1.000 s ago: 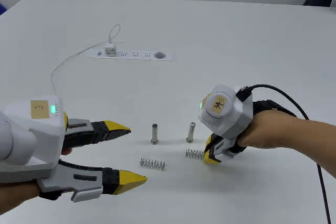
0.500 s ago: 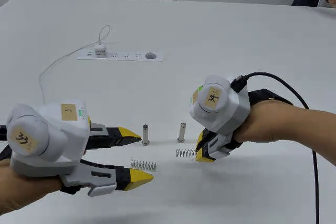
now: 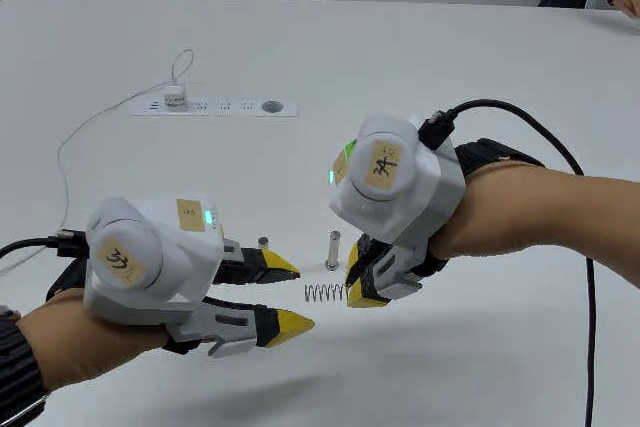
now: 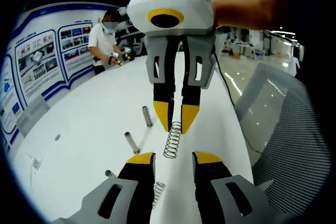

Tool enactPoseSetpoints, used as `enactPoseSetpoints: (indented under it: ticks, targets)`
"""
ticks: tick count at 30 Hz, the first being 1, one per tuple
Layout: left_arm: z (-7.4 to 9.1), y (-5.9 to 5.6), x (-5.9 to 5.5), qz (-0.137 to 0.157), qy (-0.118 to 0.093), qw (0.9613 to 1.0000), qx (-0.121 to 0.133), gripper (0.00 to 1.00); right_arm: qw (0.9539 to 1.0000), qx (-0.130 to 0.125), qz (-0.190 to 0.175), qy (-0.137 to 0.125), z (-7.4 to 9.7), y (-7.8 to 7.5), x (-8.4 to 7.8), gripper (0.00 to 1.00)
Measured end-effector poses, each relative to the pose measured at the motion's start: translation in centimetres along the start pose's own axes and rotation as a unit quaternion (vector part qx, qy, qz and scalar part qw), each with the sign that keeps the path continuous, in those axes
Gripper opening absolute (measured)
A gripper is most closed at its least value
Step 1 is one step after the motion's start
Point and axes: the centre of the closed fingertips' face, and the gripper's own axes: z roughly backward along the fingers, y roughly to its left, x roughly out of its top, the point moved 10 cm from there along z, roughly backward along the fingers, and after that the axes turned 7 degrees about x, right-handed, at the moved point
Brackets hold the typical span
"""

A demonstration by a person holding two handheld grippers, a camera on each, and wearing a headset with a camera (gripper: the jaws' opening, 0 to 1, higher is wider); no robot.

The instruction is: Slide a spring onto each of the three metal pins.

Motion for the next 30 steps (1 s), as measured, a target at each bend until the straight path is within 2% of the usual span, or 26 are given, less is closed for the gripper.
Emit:
enactPoseSetpoints:
  ticks: [5,15,24,26,30]
  targets:
    - [-0.40,-0.19,-0.05,-0.009,0.002,1.0000,-0.003,0.25,1.0000,0.000,0.007,0.000,0.21,0.07,0.39,0.11]
    - [-0.95,-0.31,0.17,-0.028,0.003,0.9996,-0.004,0.13,0.9997,0.005,0.015,0.020,0.03,0.23,0.36,0.11]
    - [-0.98,-0.48,0.14,-0.029,0.003,0.9995,-0.008,0.11,0.9996,0.014,0.018,0.014,0.06,0.46,0.10,0.12]
    - [-0.96,-0.57,0.15,-0.028,0.001,0.9996,-0.009,0.10,0.9997,0.014,0.018,0.006,-0.03,0.41,-0.03,0.15]
    - [-0.85,-0.64,0.41,-0.027,-0.006,0.9996,-0.008,0.10,0.9996,0.016,0.018,0.012,-0.43,0.35,-0.47,0.16]
